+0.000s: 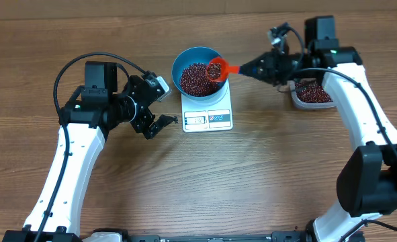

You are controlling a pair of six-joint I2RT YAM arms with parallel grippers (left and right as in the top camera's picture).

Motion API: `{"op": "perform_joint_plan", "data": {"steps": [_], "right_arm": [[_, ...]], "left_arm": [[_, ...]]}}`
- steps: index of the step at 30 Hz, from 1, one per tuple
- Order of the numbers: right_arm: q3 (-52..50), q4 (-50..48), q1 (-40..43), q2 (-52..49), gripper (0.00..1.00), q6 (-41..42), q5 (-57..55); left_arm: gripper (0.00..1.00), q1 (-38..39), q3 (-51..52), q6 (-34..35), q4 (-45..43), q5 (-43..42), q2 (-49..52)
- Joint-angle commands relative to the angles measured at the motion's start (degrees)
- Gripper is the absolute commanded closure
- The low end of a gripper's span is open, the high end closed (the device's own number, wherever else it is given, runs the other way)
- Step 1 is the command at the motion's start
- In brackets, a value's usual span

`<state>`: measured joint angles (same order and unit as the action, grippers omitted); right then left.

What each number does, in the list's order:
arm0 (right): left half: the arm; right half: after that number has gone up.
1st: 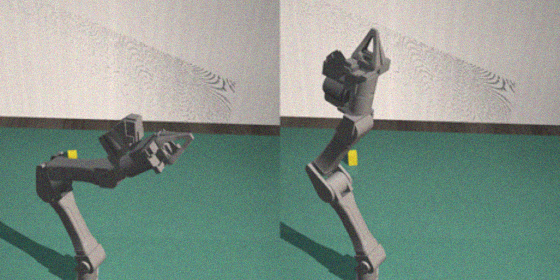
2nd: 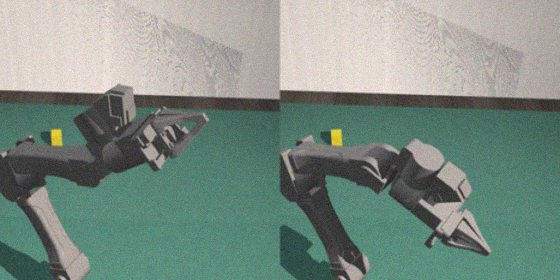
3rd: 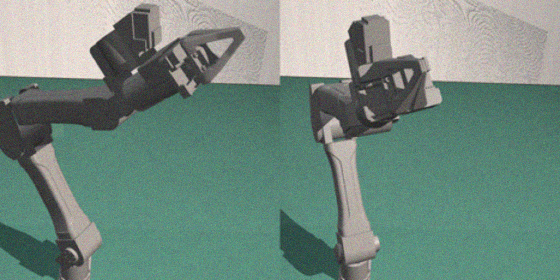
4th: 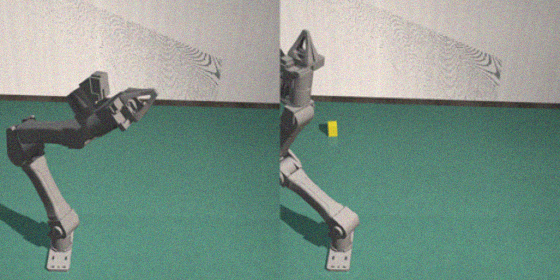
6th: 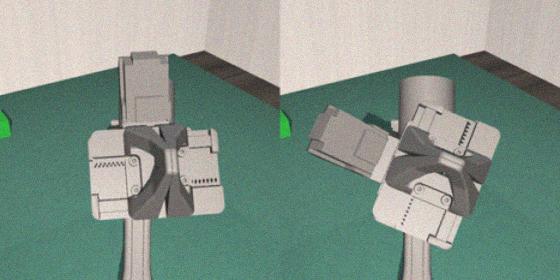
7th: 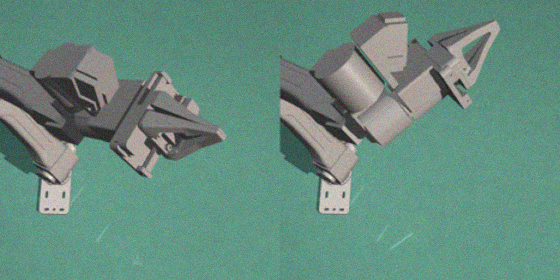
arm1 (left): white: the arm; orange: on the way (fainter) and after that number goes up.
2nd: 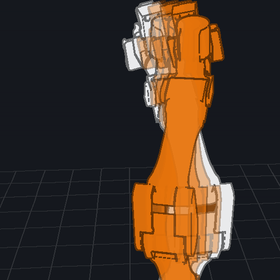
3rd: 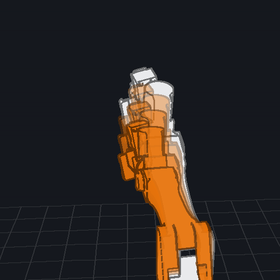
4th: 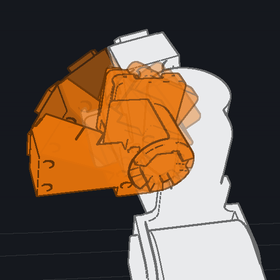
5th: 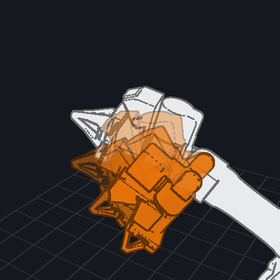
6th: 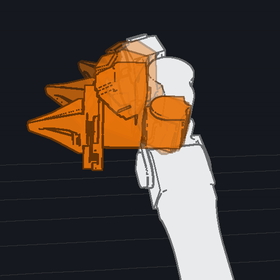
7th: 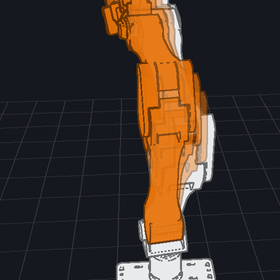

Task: Scoop item into bowl and weigh 150g on scale
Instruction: 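Carry the filled scoop with right gripper over the teal bowl, then tilt the scoop with right gripper to pour beans into bowl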

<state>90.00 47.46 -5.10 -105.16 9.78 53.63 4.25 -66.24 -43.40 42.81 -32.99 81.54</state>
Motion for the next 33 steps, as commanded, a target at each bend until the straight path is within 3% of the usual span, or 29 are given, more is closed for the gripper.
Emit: {"op": "perform_joint_plan", "data": {"steps": [1, 15, 33], "right_arm": [[4.0, 0.4, -2.7, 0.4, 0.96, 1.2, -7.2], [10.6, 6.5, -11.5, 0.4, 0.96, 0.0, -31.5], [10.6, 4.6, -17.1, 0.4, 0.96, -7.3, -40.0]], "left_arm": [[0.01, -0.1, 0.3, 0.8, 0.0, -0.9, -0.3], [0.0, -0.1, 0.3, 0.8, 0.0, -0.9, -0.3], [0.0, -0.1, 0.3, 0.8, 0.0, -0.9, -0.3]]}}
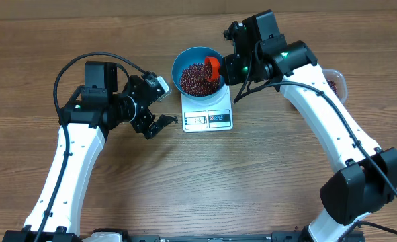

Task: Scoop item into bowl and weigh 150g on scale
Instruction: 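Tilt the scoop with right gripper to pour beans into bowl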

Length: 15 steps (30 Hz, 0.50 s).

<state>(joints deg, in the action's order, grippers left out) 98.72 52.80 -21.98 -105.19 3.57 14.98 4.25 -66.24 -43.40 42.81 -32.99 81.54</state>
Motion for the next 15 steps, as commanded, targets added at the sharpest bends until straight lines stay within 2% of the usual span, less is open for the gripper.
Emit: {"op": "perform_joint_plan", "data": {"steps": [1, 15], "right_arm": [[1.9, -0.8, -0.2, 0.5, 0.96, -1.1, -1.4], [1.9, -0.6, -0.1, 0.5, 0.96, -1.1, -0.1]], "left_arm": [[0.0, -0.1, 0.3, 0.8, 0.0, -0.9, -0.3], [0.0, -0.1, 0.3, 0.8, 0.0, -0.9, -0.3]]}}
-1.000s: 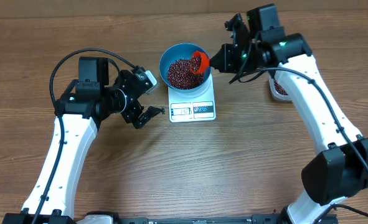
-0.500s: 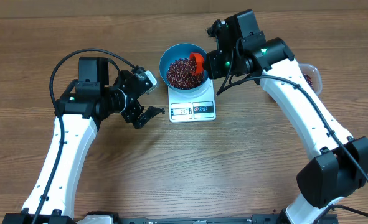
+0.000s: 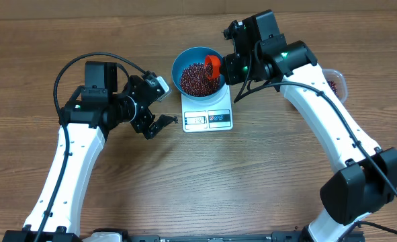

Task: Scoop item into bowl and weigh 150g on scale
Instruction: 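Tilt the scoop with right gripper to pour beans into bowl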

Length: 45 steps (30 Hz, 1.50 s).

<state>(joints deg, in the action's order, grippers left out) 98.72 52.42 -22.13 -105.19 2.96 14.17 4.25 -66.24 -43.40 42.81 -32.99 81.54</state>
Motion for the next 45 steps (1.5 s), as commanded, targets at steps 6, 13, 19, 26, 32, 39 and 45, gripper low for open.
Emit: {"op": "perform_joint_plan", "data": {"steps": [6, 13, 19, 26, 32, 39, 45], "right_arm": [[1.9, -0.2, 0.1, 0.5, 0.96, -0.5, 1.1], [1.9, -0.3, 0.1, 0.5, 0.96, -0.5, 1.0], [1.9, -0.3, 0.1, 0.5, 0.96, -0.5, 0.9], [1.9, -0.3, 0.1, 0.5, 0.96, -0.5, 0.9], [1.9, -0.2, 0.1, 0.5, 0.96, -0.5, 1.1], [1.9, -0.2, 1.5, 0.5, 0.96, 0.0, 5.8], [1.9, -0.2, 5.2, 0.5, 0.96, 0.2, 13.8]], "left_arm": [[0.01, -0.1, 0.3, 0.8, 0.0, -0.9, -0.3], [0.0, -0.1, 0.3, 0.8, 0.0, -0.9, -0.3], [0.0, -0.1, 0.3, 0.8, 0.0, -0.9, -0.3], [0.01, -0.1, 0.3, 0.8, 0.0, -0.9, -0.3], [0.0, -0.1, 0.3, 0.8, 0.0, -0.9, -0.3], [0.0, -0.1, 0.3, 0.8, 0.0, -0.9, -0.3], [0.0, -0.1, 0.3, 0.8, 0.0, -0.9, -0.2]]}}
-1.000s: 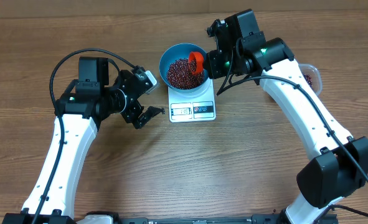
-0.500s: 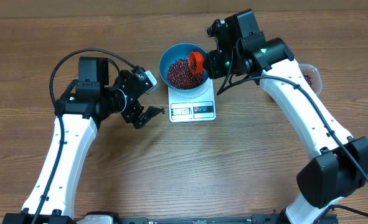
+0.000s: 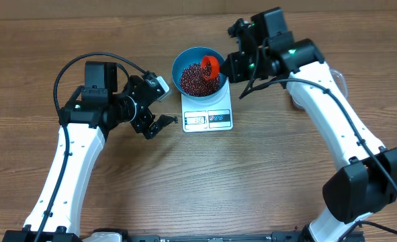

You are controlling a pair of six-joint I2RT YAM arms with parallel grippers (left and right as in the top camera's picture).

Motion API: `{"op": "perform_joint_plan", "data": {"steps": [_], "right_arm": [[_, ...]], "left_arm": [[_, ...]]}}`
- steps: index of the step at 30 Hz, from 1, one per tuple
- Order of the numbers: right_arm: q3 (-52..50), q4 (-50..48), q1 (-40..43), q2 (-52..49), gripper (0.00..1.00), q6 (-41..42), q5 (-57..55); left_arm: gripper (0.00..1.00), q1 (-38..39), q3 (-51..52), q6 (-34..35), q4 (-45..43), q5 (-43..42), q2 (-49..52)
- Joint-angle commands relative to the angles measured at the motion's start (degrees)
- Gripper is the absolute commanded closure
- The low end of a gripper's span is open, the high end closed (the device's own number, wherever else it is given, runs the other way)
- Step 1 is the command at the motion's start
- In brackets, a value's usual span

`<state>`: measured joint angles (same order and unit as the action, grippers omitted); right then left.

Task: Scoop item into bowl and weigh 150g on scale
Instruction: 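Tilt the scoop with right gripper to pour beans into bowl, then move the empty scoop with right gripper back to the bean tub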

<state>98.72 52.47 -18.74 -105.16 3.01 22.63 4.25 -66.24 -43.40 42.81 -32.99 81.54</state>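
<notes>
A blue bowl (image 3: 197,69) full of red beans (image 3: 195,79) stands on a small white scale (image 3: 207,111). Its display (image 3: 195,120) is too small to read. My right gripper (image 3: 230,65) is shut on the handle of a red scoop (image 3: 211,64), which is tipped on its side over the bowl's right rim. My left gripper (image 3: 163,121) stands open beside the scale's left edge, holding nothing.
A clear container (image 3: 336,82) sits at the far right, mostly hidden behind my right arm. The wooden table (image 3: 205,181) stretches toward the front. Black cables loop over the left arm.
My right arm has drawn back slightly to the right and up, and the tipped scoop sits a little higher over the bowl's rim. The left arm is unchanged.
At first my right gripper held the scoop level and full of beans over the bowl's right edge, the arm reaching from the bean container. Then the wrist was turned with the scoop tipped into the bowl. It stayed tipped, and now it sits slightly higher.
</notes>
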Motion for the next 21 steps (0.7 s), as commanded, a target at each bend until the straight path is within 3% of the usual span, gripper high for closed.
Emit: {"op": "perform_joint_plan", "data": {"steps": [1, 21], "right_arm": [[1.9, -0.2, 2.5, 0.4, 0.96, 0.2, 6.9], [1.9, 0.0, 15.3, 0.4, 0.96, 0.1, 39.2]], "left_arm": [[0.0, -0.2, 0.3, 0.8, 0.0, -0.9, -0.2], [0.01, -0.2, 0.3, 0.8, 0.0, -0.9, -0.2]]}}
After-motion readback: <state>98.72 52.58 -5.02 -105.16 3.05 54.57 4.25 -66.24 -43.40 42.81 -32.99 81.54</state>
